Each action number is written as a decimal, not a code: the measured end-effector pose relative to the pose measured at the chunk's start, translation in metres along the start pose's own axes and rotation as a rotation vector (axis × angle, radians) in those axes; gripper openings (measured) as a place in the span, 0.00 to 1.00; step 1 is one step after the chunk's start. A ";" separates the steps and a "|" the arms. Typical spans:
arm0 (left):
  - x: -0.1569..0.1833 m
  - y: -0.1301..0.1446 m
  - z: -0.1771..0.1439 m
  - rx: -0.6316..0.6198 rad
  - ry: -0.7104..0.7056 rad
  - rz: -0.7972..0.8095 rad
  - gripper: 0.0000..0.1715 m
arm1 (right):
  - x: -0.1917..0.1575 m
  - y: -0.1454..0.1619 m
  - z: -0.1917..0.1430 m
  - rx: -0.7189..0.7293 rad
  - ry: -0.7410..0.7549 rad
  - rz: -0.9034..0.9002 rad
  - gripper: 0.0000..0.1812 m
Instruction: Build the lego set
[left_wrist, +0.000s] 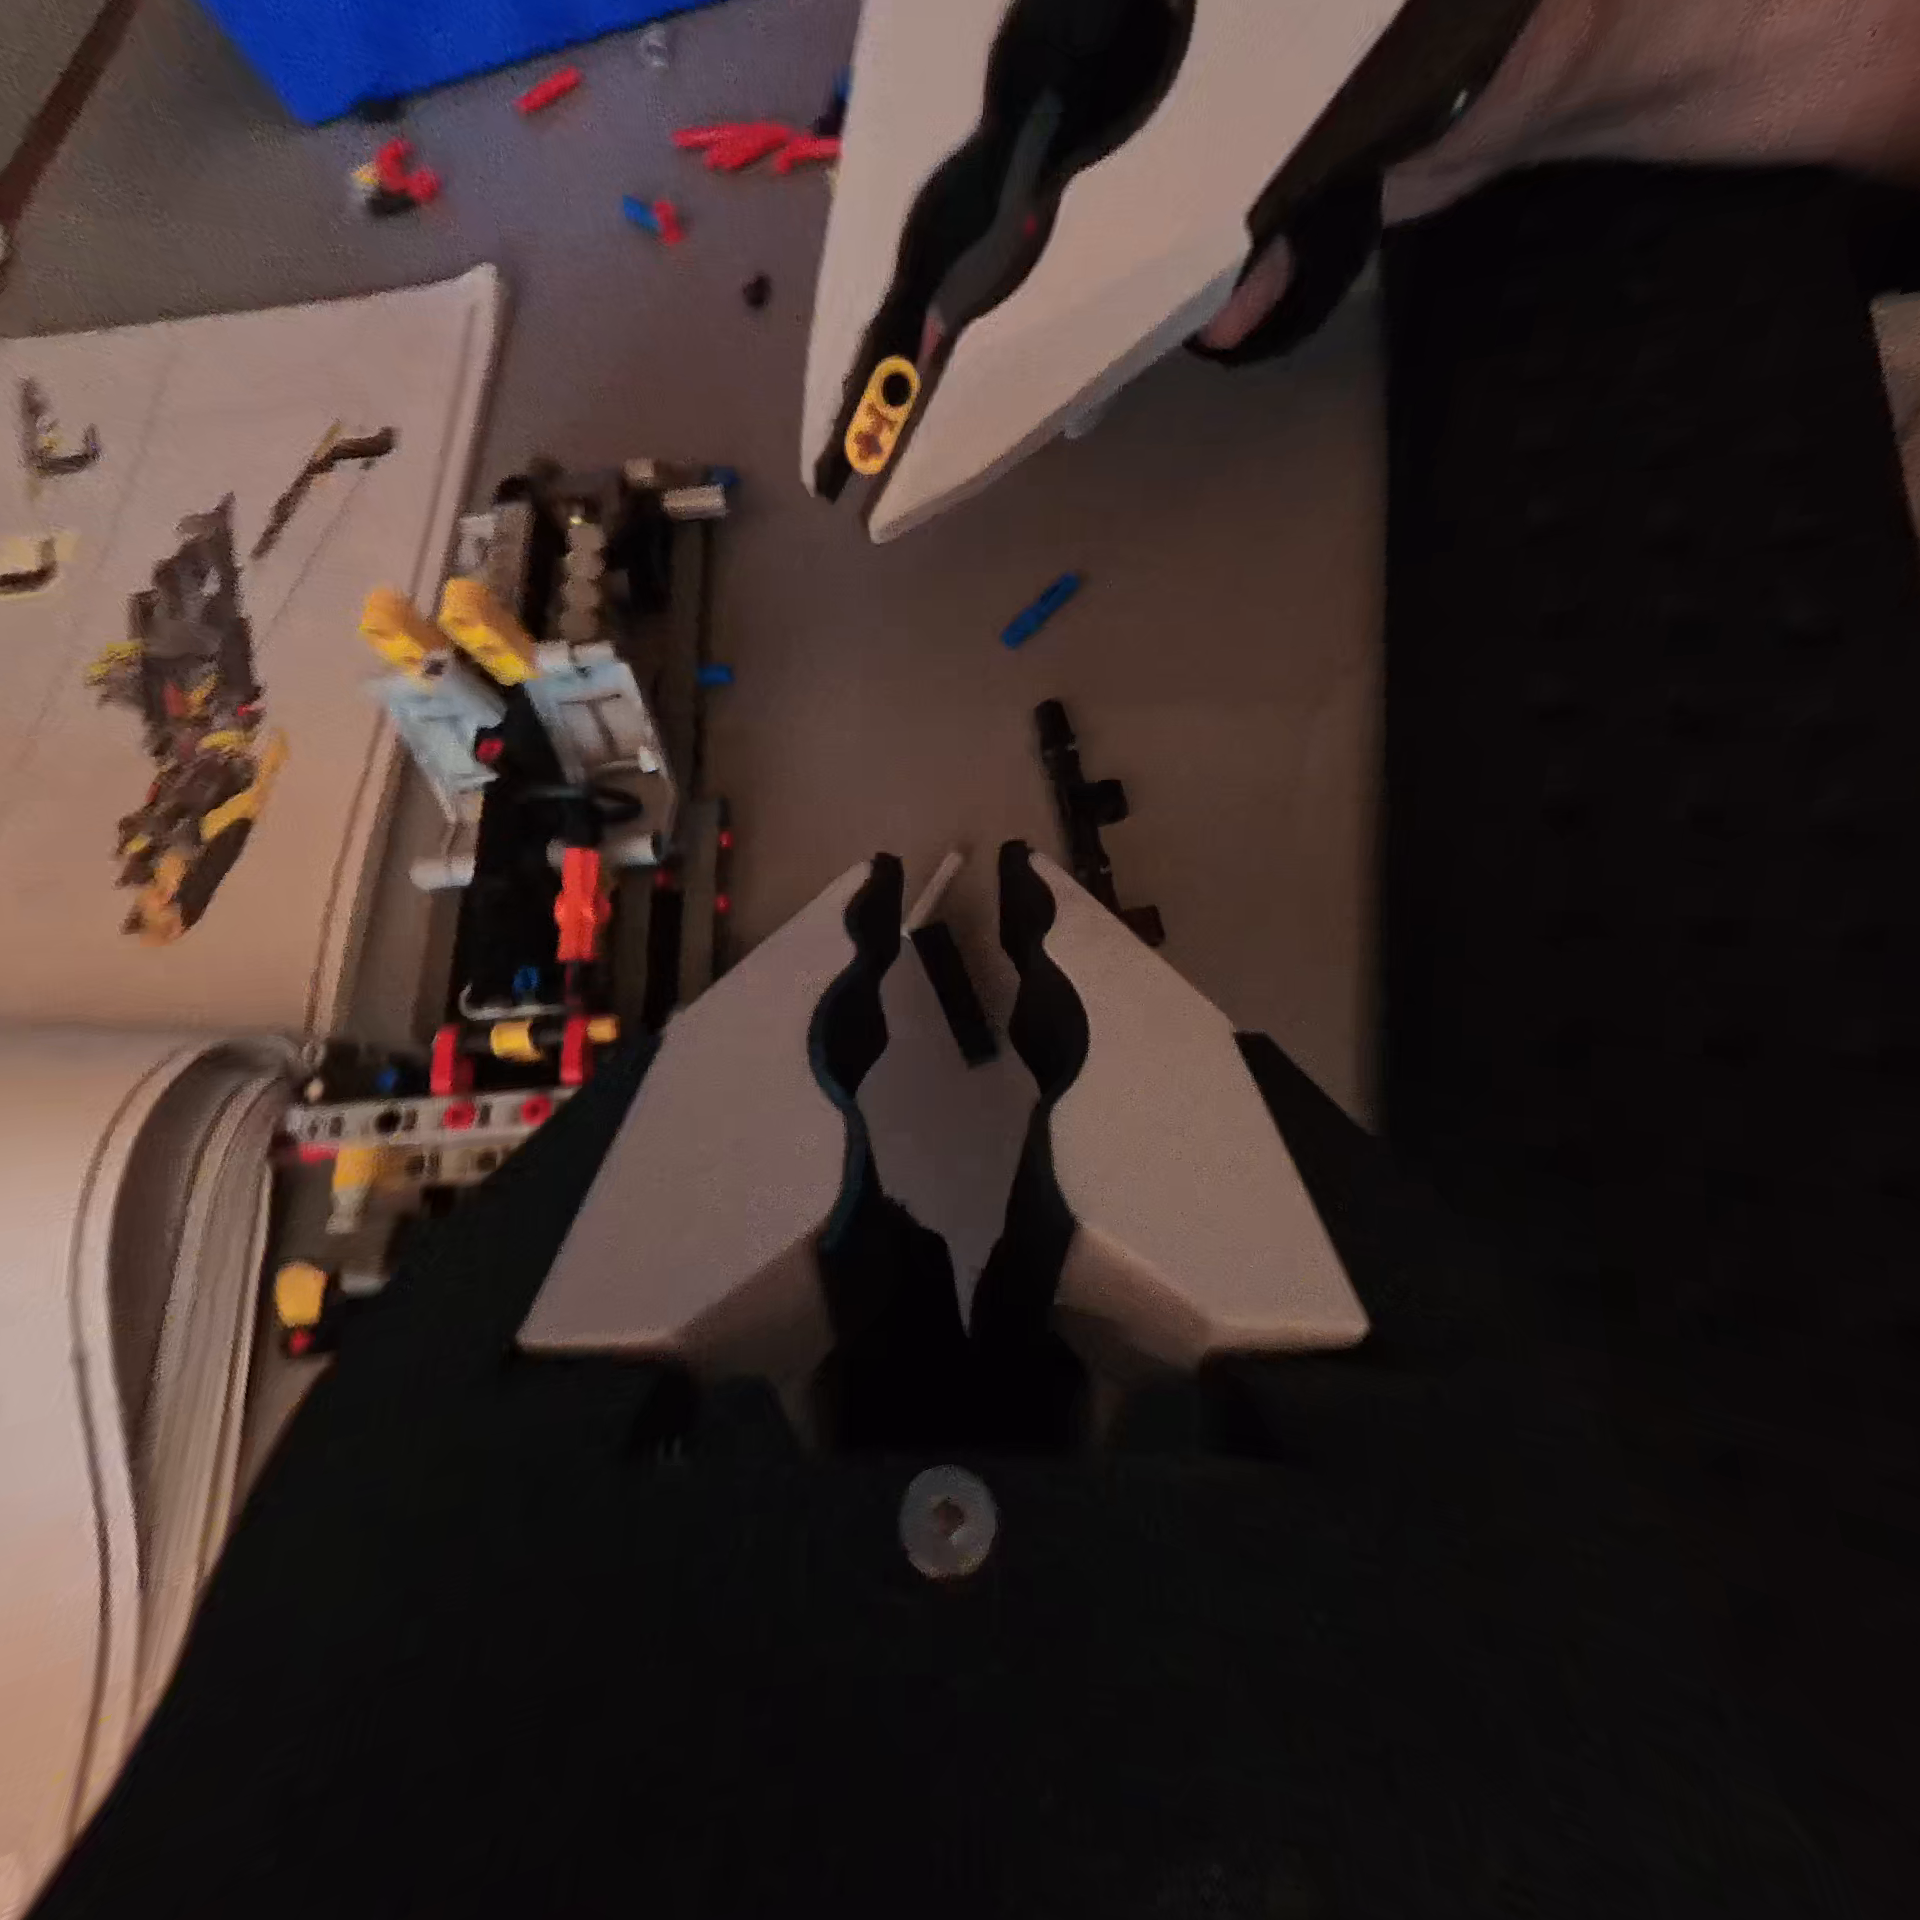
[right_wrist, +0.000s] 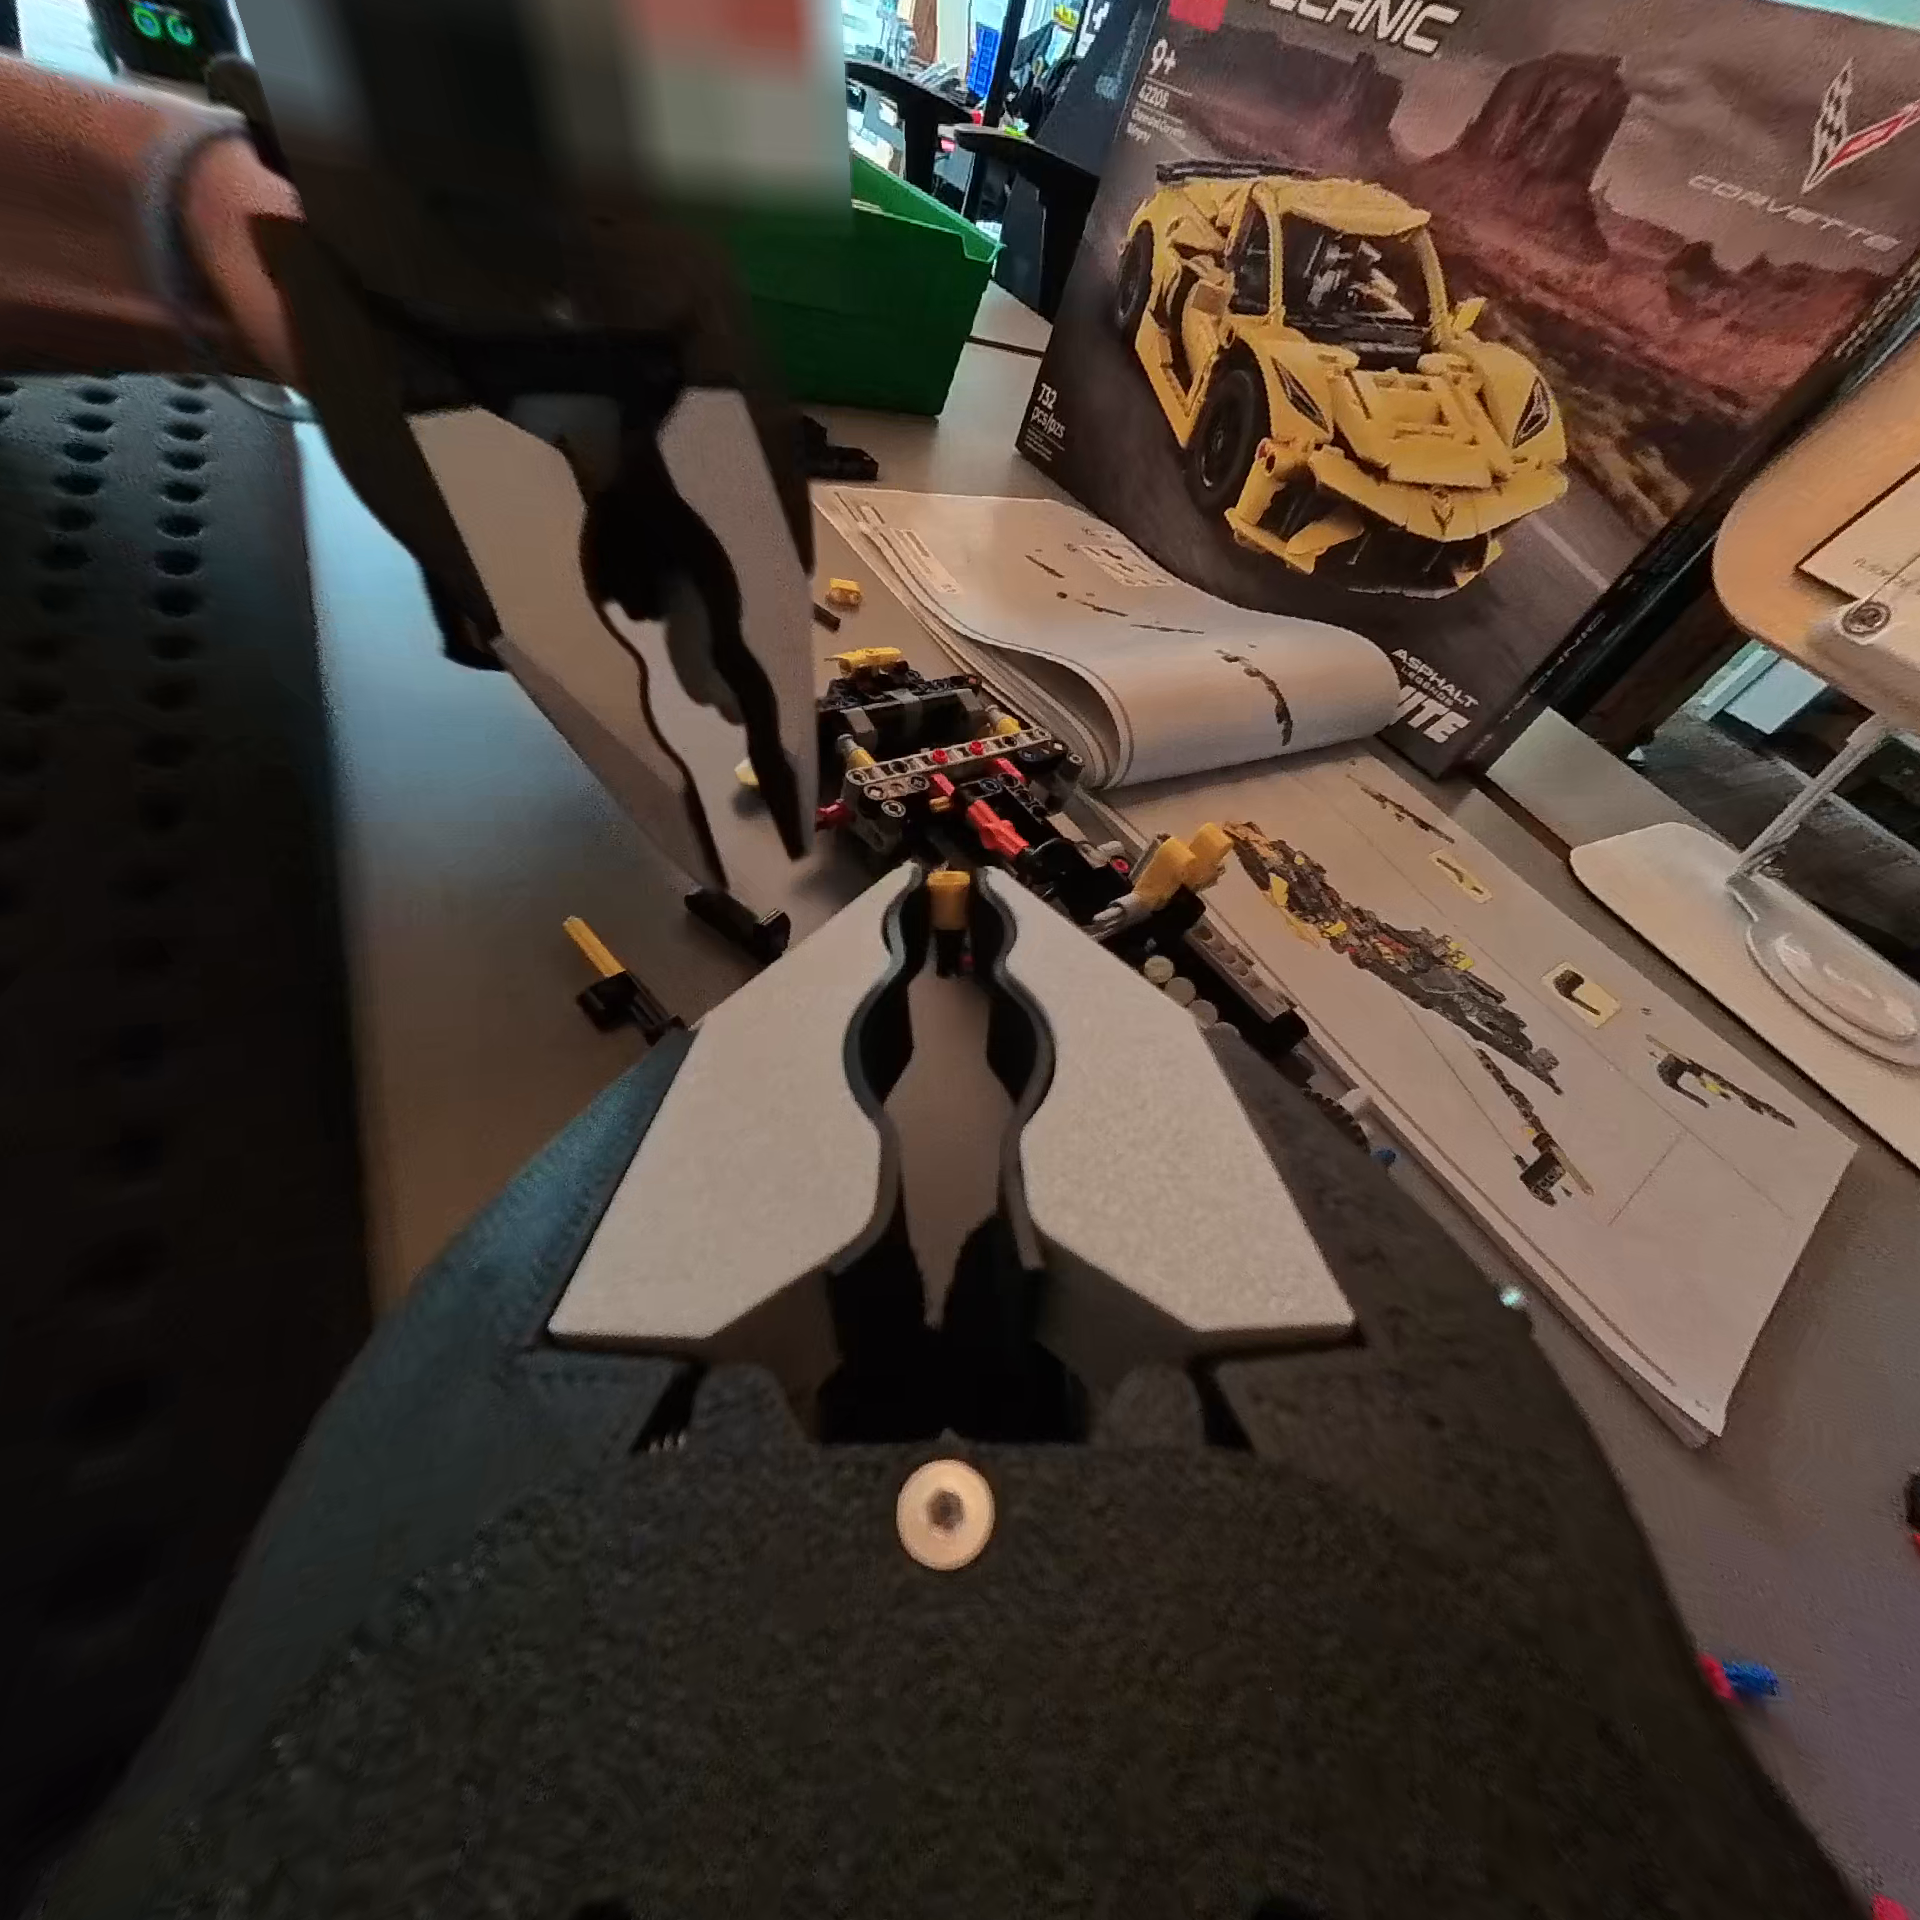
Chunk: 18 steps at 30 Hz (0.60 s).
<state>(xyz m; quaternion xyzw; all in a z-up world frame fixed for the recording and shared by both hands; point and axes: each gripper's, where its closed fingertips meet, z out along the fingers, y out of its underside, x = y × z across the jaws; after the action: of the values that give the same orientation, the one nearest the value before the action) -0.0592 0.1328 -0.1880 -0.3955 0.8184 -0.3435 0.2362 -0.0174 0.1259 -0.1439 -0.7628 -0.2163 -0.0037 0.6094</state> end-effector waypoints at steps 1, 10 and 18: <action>-0.002 0.003 0.006 -0.031 0.037 0.015 0.10 | 0.000 0.000 -0.001 0.004 -0.003 0.010 0.04; -0.002 0.021 0.031 -0.169 0.127 0.074 0.02 | 0.004 -0.004 -0.005 0.036 -0.014 0.071 0.03; -0.021 -0.026 0.013 0.122 -0.025 0.006 0.00 | 0.001 0.014 0.002 -0.051 -0.049 0.136 0.04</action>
<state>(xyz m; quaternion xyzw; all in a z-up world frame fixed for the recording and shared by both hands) -0.0260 0.1329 -0.1747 -0.3823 0.7940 -0.3873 0.2709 -0.0126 0.1261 -0.1571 -0.7909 -0.1788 0.0510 0.5831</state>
